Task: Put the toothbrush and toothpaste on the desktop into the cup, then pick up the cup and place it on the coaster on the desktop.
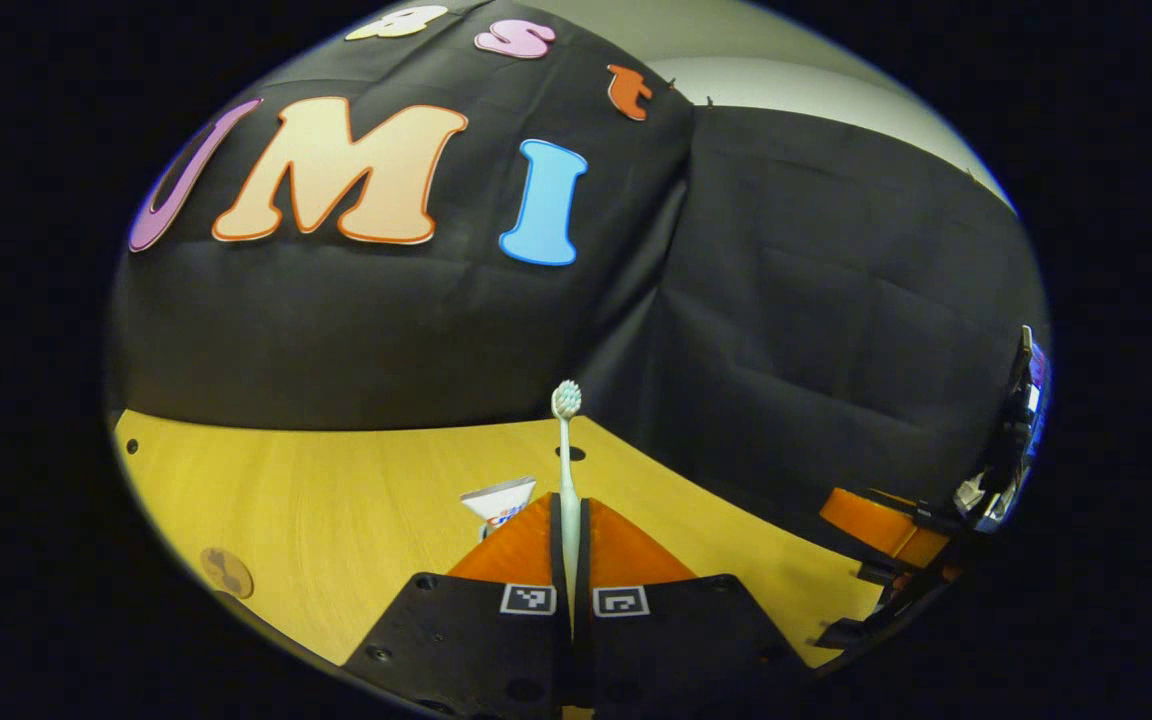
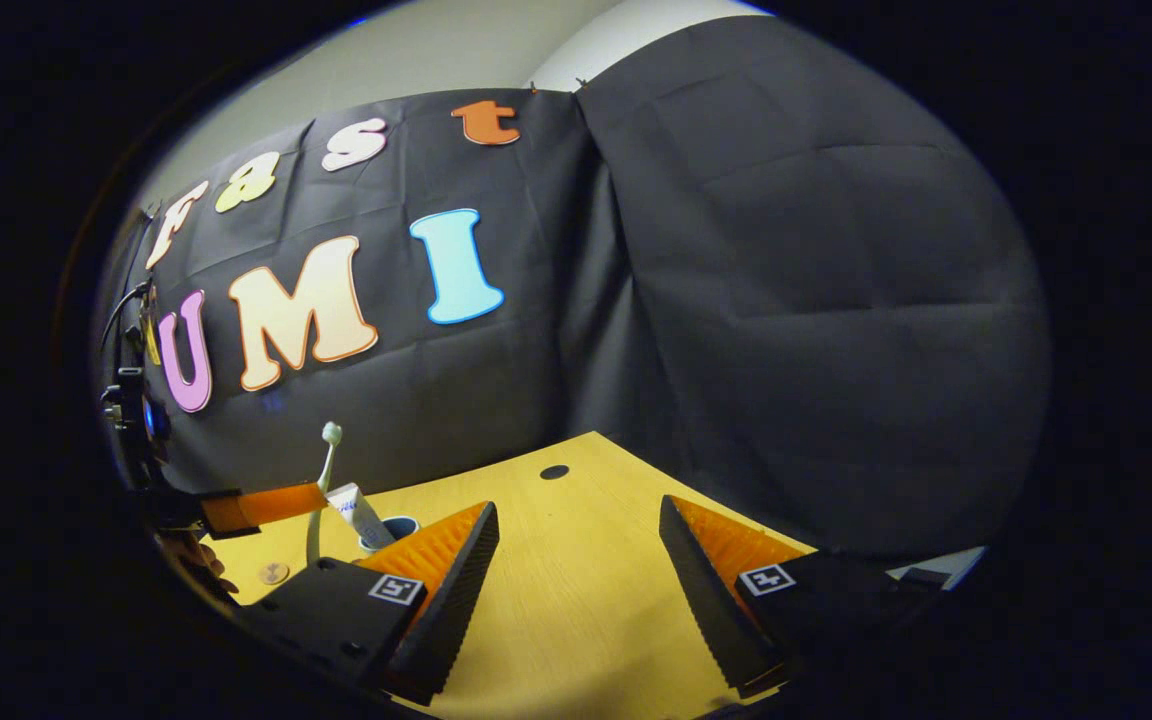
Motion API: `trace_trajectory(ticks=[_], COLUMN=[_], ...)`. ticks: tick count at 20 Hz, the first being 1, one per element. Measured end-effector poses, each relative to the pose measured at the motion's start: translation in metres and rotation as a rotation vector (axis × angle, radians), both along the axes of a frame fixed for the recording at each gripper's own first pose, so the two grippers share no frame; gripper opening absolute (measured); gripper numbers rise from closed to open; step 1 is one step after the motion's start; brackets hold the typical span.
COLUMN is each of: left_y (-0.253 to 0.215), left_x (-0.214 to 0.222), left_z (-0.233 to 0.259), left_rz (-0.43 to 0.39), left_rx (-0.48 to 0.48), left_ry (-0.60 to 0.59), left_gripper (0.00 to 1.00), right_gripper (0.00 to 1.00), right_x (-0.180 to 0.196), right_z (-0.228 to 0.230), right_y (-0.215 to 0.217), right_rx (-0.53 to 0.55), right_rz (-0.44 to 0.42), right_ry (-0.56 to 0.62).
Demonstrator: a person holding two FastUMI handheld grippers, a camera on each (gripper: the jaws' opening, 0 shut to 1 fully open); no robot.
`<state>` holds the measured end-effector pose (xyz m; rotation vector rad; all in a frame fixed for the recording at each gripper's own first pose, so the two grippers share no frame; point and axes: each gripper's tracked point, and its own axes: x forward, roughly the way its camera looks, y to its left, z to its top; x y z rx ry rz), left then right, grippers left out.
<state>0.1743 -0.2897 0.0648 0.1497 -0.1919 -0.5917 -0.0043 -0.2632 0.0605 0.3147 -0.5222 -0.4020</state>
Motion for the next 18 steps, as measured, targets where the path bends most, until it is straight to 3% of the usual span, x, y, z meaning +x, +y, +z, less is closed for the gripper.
trace_trajectory(ticks=[3,8,10,18], left_y=[-0.017,-0.033,-0.037,-0.035], left_x=[0.005,0.019,0.022,0.05], left_z=[0.003,0.025,0.036,0.041], left_rz=[-0.048,-0.073,-0.074,-0.047], left_rx=[0.013,-0.014,-0.022,-0.021], left_ry=[-0.043,-0.153,-0.201,-0.284], left_gripper=[0.0,0.0,0.0,0.0], right_gripper=[0.94,0.98,0.94,0.98], right_x=[-0.015,-0.034,-0.037,-0.048], right_z=[-0.014,-0.05,-0.064,-0.074], right_y=[0.005,0.006,0.005,0.028], right_rx=[0.012,0.058,0.071,0.139], right_rz=[-0.047,-0.091,-0.111,-0.071], right_ry=[-0.002,0.011,0.016,-0.038])
